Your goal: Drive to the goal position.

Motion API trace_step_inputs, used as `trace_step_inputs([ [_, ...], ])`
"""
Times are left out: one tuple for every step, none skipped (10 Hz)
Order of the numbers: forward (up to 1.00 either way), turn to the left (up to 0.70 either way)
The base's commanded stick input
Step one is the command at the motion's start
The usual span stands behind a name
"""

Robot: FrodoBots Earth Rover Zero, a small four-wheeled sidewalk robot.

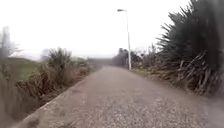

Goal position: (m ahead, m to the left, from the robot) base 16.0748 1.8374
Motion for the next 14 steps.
trace_step_inputs([
  [0.85,0.0],
  [0.85,0.0],
  [0.85,0.0],
  [0.85,0.02],
  [0.85,0.05],
  [0.85,0.34],
  [0.85,0.34],
  [0.85,0.0],
  [0.85,0.0],
  [0.85,0.0],
  [0.85,0.0],
  [0.85,0.0],
  [0.85,0.0],
  [0.85,0.0],
])
